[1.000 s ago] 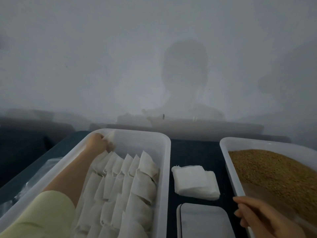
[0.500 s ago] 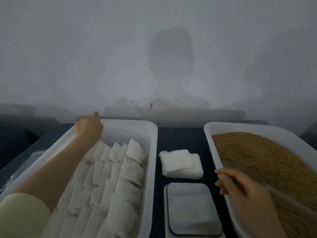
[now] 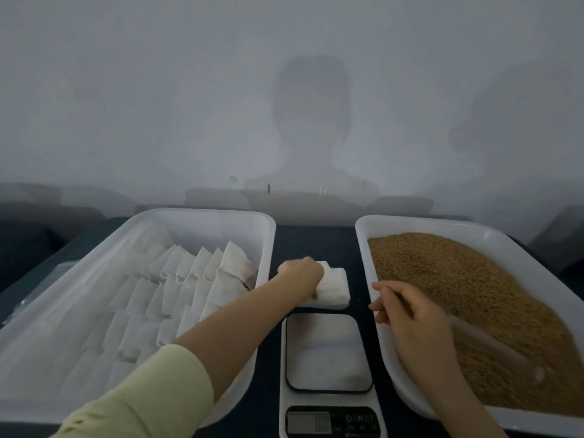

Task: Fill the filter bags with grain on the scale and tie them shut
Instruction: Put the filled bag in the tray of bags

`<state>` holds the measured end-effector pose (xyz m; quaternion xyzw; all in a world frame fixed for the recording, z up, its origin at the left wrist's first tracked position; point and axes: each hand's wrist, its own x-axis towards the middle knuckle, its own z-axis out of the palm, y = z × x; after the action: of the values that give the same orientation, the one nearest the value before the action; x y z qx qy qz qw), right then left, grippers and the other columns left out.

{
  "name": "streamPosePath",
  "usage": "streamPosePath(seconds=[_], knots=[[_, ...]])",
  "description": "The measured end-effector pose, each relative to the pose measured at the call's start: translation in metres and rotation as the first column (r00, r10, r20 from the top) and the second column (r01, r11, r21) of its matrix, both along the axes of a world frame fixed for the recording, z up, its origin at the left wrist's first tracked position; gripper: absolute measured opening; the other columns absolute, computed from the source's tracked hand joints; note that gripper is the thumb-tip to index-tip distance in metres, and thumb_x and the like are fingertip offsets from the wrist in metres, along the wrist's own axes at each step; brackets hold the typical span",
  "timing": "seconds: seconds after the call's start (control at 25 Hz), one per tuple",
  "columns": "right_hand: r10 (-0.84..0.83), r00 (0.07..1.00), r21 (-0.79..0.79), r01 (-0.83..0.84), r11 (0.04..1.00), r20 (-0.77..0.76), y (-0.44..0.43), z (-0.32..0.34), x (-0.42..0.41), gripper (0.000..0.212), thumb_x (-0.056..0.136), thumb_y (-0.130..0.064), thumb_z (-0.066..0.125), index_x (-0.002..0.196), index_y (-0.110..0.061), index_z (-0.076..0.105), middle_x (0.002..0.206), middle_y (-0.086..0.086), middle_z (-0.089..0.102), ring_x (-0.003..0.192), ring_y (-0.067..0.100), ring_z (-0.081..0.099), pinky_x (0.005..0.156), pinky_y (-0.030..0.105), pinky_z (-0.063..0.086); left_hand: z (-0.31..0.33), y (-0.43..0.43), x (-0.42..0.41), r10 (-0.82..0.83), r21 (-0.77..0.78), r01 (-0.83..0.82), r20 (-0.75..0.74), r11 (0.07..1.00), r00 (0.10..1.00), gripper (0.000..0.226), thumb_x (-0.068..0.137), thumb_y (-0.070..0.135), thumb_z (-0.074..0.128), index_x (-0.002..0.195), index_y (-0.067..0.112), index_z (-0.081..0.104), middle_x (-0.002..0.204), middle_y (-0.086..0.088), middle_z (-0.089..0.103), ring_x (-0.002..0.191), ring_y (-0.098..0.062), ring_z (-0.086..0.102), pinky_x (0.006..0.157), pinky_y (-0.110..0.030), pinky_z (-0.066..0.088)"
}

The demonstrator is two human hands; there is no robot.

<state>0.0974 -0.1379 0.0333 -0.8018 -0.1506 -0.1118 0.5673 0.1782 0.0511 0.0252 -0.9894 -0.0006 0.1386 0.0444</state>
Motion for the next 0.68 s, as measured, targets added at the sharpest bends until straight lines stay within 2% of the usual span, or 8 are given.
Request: streamPosePath(seconds=[0.12,0.28,0.44,0.52,0.56,0.6,0.64,0.68], knots=[[0.007,1.0,-0.002,-0.007,1.0,-0.001,-0.001,-0.003,0.002,0.02,0.094,-0.015,0.052,0.088,-0.028,0.065,0.07,-0.008,0.065,0.065,0.003,0.061,0.062,0.016,0.048,-0.012,0.001,0.006,0.068,0.002,-0.068,-0.069,0.998,0.995,0.035,0.095,0.024,0.059,0.123,0.004,0.055,0.124,-0.012,0.052,0.112,-0.032,0.055,0.091,-0.039,0.042],[0.015,1.0,-0.026,-0.014,1.0,0.015,0.0,-0.004,0.004,0.017,0.093,-0.014,0.052,0.091,-0.024,0.066,0.069,-0.006,0.065,0.064,0.003,0.061,0.063,0.014,0.048,-0.009,0.002,-0.001,0.036,0.136,-0.01,-0.192,0.991,0.981,0.047,0.094,0.014,0.058,0.139,0.009,0.046,0.136,-0.011,0.047,0.125,-0.032,0.047,0.106,-0.038,0.036],[0.023,1.0,-0.044,-0.023,0.999,-0.002,-0.001,-0.007,0.005,0.017,0.094,-0.014,0.052,0.091,-0.026,0.065,0.071,-0.006,0.065,0.065,0.002,0.06,0.061,0.015,0.047,0.005,0.008,-0.024,0.038,0.022,-0.042,0.165,0.999,0.986,0.022,0.092,0.0,0.052,0.112,0.003,0.058,0.115,-0.013,0.06,0.103,-0.029,0.06,0.081,-0.033,0.046],[0.025,0.999,-0.074,-0.027,0.997,-0.02,-0.001,-0.008,0.007,0.017,0.094,-0.014,0.052,0.092,-0.025,0.065,0.073,-0.007,0.065,0.066,0.001,0.06,0.063,0.016,0.046,0.013,0.012,-0.036,0.127,-0.189,-0.056,0.391,0.98,0.911,0.017,0.097,0.007,0.045,0.103,0.005,0.061,0.102,-0.008,0.064,0.093,-0.026,0.061,0.071,-0.028,0.043],[0.022,1.0,-0.09,-0.023,0.996,-0.013,-0.001,-0.007,0.007,0.016,0.094,-0.014,0.052,0.093,-0.024,0.065,0.075,-0.008,0.066,0.068,0.0,0.06,0.064,0.016,0.046,0.017,0.013,-0.045,0.249,-0.372,-0.072,0.454,0.926,0.855,0.02,0.099,0.014,0.043,0.098,0.006,0.061,0.093,-0.006,0.063,0.087,-0.024,0.06,0.066,-0.025,0.042],[0.013,1.0,-0.11,-0.011,0.994,0.016,0.0,-0.007,0.007,0.016,0.094,-0.013,0.053,0.094,-0.023,0.065,0.077,-0.009,0.066,0.069,0.0,0.061,0.065,0.017,0.046,0.02,0.012,-0.054,0.398,-0.578,-0.078,0.452,0.812,0.798,0.023,0.1,0.019,0.043,0.094,0.007,0.061,0.085,-0.003,0.061,0.08,-0.022,0.06,0.061,-0.022,0.043],[0.005,0.997,-0.143,0.006,0.99,0.073,0.0,-0.006,0.006,0.015,0.093,-0.013,0.054,0.097,-0.022,0.066,0.081,-0.011,0.066,0.072,-0.001,0.06,0.067,0.018,0.047,0.021,0.012,-0.063,0.538,-0.774,-0.063,0.377,0.63,0.754,0.022,0.1,0.021,0.045,0.092,0.008,0.06,0.083,0.0,0.06,0.076,-0.019,0.059,0.057,-0.019,0.046],[0.015,0.987,-0.19,0.016,0.982,0.158,0.001,-0.005,0.005,0.015,0.093,-0.013,0.055,0.1,-0.02,0.066,0.087,-0.011,0.065,0.076,-0.002,0.059,0.069,0.018,0.048,0.023,0.01,-0.073,0.633,-0.917,-0.054,0.228,0.394,0.74,0.019,0.1,0.021,0.047,0.092,0.009,0.06,0.086,0.0,0.06,0.075,-0.017,0.061,0.055,-0.021,0.052]])
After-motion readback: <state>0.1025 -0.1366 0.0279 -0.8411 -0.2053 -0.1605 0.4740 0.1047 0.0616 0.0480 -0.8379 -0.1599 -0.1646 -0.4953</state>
